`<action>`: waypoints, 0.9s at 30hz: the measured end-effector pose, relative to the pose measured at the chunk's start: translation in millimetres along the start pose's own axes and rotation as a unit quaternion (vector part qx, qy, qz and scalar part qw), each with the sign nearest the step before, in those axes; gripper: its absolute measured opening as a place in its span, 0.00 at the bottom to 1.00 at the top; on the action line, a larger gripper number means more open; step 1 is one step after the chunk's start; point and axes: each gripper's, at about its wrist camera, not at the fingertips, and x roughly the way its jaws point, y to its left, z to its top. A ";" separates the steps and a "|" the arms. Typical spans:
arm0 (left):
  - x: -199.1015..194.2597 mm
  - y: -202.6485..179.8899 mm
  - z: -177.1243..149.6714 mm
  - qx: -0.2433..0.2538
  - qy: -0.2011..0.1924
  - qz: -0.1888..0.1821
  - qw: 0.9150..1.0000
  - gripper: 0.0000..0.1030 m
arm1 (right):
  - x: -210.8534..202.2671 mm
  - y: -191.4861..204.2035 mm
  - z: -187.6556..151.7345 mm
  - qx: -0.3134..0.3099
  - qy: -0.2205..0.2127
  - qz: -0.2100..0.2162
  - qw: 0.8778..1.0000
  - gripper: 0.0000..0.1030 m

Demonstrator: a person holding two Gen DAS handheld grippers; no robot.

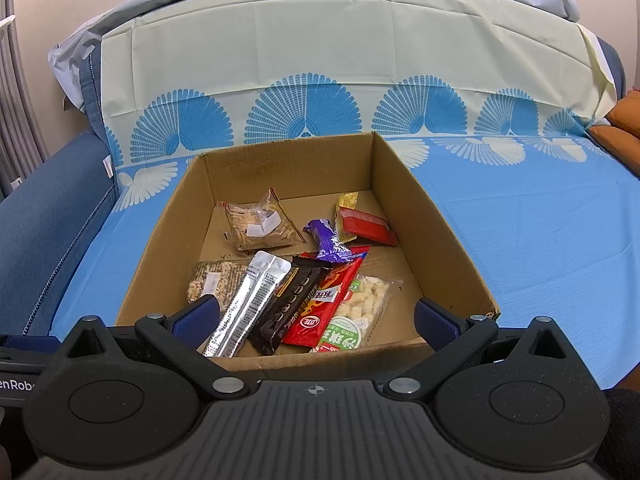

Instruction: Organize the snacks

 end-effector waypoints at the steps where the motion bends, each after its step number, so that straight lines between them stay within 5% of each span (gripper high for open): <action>1: 0.1 -0.1 0.4 0.000 0.000 -0.001 1.000 0.99 | 0.1 -0.1 0.1 0.001 0.000 0.000 1.000 0.99; 27: 4.2 -6.2 11.6 0.003 -0.004 -0.014 1.000 0.99 | 4.3 -8.4 3.8 0.017 0.014 -0.007 1.000 0.99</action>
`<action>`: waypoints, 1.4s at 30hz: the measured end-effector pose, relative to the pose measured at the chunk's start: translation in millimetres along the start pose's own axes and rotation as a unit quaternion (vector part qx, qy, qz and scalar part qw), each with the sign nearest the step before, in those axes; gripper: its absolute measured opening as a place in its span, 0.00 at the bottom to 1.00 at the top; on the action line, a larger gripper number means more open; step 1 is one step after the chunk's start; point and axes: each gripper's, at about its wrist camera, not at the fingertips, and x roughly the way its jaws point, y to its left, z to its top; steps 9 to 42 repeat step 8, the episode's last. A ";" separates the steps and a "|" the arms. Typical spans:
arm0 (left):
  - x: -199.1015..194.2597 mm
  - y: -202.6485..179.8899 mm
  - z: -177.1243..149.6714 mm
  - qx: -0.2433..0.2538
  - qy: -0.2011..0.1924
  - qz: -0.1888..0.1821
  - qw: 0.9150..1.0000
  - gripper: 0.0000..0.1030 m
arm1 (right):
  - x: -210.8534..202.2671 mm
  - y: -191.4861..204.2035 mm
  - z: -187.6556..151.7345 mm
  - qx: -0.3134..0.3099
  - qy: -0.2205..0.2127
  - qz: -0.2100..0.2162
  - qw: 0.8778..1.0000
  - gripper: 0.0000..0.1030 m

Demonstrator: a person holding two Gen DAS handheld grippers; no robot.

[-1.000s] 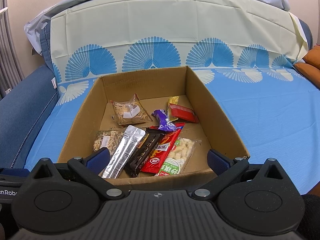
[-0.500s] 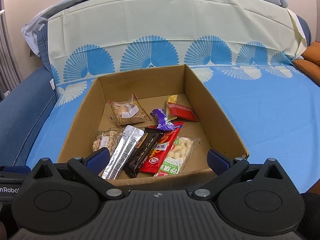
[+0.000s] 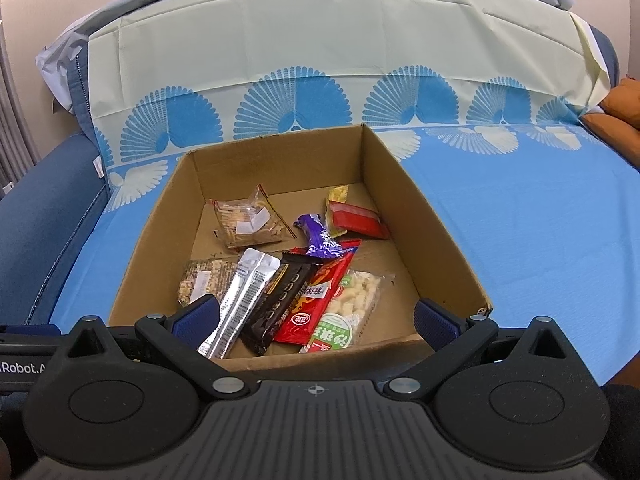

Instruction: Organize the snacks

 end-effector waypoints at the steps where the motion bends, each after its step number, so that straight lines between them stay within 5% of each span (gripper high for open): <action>1: 0.2 -0.4 0.2 0.001 0.000 -0.001 1.000 0.99 | 0.1 -0.6 0.3 0.001 0.001 0.000 1.000 0.99; 42: 1.7 -7.1 2.7 0.008 -0.006 -0.006 1.000 0.99 | 1.4 -5.5 1.1 0.001 0.009 -0.004 1.000 0.99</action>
